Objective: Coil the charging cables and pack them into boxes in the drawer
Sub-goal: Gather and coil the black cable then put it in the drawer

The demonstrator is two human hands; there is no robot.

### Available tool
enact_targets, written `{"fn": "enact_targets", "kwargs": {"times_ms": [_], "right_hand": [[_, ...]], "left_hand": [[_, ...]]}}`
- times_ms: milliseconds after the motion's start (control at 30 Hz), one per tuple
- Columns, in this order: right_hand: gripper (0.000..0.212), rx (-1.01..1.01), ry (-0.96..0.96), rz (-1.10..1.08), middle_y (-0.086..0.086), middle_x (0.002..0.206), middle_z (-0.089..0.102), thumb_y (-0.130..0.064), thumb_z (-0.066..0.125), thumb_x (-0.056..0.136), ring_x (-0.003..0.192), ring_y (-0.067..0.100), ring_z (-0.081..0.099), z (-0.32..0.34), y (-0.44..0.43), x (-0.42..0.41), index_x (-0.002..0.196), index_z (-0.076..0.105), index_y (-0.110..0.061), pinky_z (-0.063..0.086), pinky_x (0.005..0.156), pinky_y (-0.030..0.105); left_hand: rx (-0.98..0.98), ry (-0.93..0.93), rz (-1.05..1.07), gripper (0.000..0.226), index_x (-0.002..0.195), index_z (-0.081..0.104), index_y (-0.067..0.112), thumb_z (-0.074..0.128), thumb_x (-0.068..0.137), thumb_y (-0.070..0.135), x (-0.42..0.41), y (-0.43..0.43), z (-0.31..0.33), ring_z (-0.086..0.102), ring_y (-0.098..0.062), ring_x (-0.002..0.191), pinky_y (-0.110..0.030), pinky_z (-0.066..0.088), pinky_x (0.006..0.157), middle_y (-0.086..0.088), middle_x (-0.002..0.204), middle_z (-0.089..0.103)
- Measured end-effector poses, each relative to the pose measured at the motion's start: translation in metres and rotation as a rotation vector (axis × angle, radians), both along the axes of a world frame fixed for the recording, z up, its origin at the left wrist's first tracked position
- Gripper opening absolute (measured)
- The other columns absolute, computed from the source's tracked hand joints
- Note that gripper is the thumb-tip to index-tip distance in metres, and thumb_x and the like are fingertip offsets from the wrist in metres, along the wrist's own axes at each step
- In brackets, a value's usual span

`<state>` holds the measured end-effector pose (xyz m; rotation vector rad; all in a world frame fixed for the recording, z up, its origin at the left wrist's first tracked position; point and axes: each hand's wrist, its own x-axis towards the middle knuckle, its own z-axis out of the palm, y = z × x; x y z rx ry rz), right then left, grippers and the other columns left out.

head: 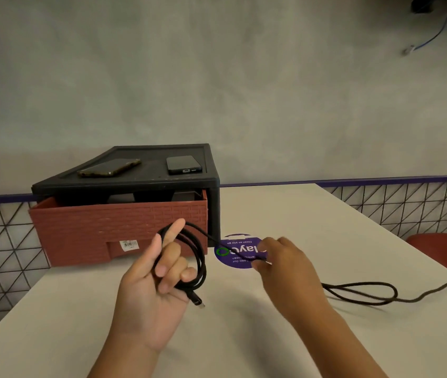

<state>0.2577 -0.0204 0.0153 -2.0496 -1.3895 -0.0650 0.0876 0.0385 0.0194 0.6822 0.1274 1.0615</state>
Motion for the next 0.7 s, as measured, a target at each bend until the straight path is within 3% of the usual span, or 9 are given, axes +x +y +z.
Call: {"fn": "enact_targets", "kwargs": {"times_ms": [100, 200, 267, 333, 433, 500, 600, 700], "right_hand": [[0.013, -0.034, 0.156, -0.028, 0.002, 0.083, 0.059, -0.023, 0.046, 0.095, 0.074, 0.019, 0.051, -0.001, -0.001, 0.008, 0.091, 0.055, -0.015, 0.034, 0.055, 0.024], [0.016, 0.086, 0.366, -0.027, 0.003, 0.084, 0.064, -0.015, 0.042, 0.095, 0.073, 0.016, 0.055, -0.006, 0.002, 0.011, 0.085, 0.054, -0.017, 0.04, 0.057, 0.025], [0.015, 0.214, 0.538, -0.015, 0.004, 0.089, 0.065, -0.01, 0.043, 0.094, 0.074, 0.016, 0.056, -0.005, 0.003, 0.01, 0.089, 0.053, -0.021, 0.043, 0.053, 0.021], [0.017, 0.32, 0.706, 0.047, 0.003, 0.093, 0.065, -0.008, 0.046, 0.094, 0.072, 0.012, 0.055, -0.002, 0.002, 0.007, 0.102, 0.05, -0.023, 0.044, 0.05, 0.013], [0.021, 0.423, 0.811, 0.115, -0.006, 0.088, 0.067, -0.009, 0.045, 0.096, 0.068, 0.009, 0.058, -0.002, 0.002, 0.003, 0.112, 0.048, -0.023, 0.049, 0.06, 0.013], [0.026, 0.458, 0.887, 0.124, -0.009, 0.089, 0.067, -0.008, 0.045, 0.096, 0.075, 0.008, 0.061, 0.0, 0.002, 0.004, 0.115, 0.046, -0.026, 0.05, 0.06, 0.011], [0.031, 0.495, 1.053, 0.105, -0.002, 0.093, 0.068, -0.004, 0.047, 0.094, 0.083, 0.008, 0.061, 0.005, 0.0, 0.01, 0.12, 0.048, -0.021, 0.047, 0.052, 0.007], [0.024, 0.514, 1.286, 0.062, 0.01, 0.095, 0.065, -0.009, 0.053, 0.092, 0.085, 0.015, 0.058, 0.006, 0.001, 0.017, 0.116, 0.053, -0.013, 0.048, 0.055, 0.014]], "left_hand": [[-0.015, 0.056, -0.029, 0.073, 0.103, 0.072, 0.007, 0.09, 0.04, 0.039, 0.001, -0.003, 0.0, 0.011, -0.007, 0.037, -0.017, 0.036, 0.036, 0.008, 0.04, 0.027], [-0.069, 0.158, 0.037, 0.054, 0.108, 0.068, 0.007, 0.069, 0.068, 0.043, 0.008, -0.004, -0.003, 0.018, -0.003, 0.028, -0.016, 0.032, 0.035, 0.008, 0.038, 0.023], [-0.084, 0.231, 0.074, 0.047, 0.112, 0.062, 0.007, 0.05, 0.078, 0.038, 0.011, -0.004, -0.005, 0.019, -0.002, 0.028, -0.016, 0.03, 0.035, 0.009, 0.039, 0.021], [-0.065, 0.31, 0.084, 0.047, 0.114, 0.061, 0.007, 0.047, 0.08, 0.037, 0.013, -0.005, -0.007, 0.018, -0.003, 0.029, -0.017, 0.03, 0.035, 0.008, 0.041, 0.02], [-0.018, 0.435, 0.047, 0.051, 0.113, 0.061, 0.004, 0.047, 0.078, 0.039, 0.016, -0.008, -0.009, 0.016, -0.004, 0.031, -0.019, 0.028, 0.036, 0.007, 0.041, 0.019], [0.034, 0.513, 0.002, 0.052, 0.109, 0.064, 0.004, 0.047, 0.077, 0.041, 0.017, -0.01, -0.009, 0.015, -0.004, 0.031, -0.02, 0.026, 0.038, 0.006, 0.041, 0.018], [0.142, 0.618, -0.016, 0.049, 0.103, 0.067, 0.004, 0.048, 0.076, 0.04, 0.017, -0.012, -0.011, 0.015, -0.006, 0.034, -0.022, 0.027, 0.04, 0.005, 0.044, 0.018], [0.265, 0.706, -0.023, 0.043, 0.097, 0.069, 0.005, 0.05, 0.075, 0.036, 0.017, -0.016, -0.011, 0.015, -0.007, 0.036, -0.019, 0.027, 0.04, 0.004, 0.046, 0.018]]}}
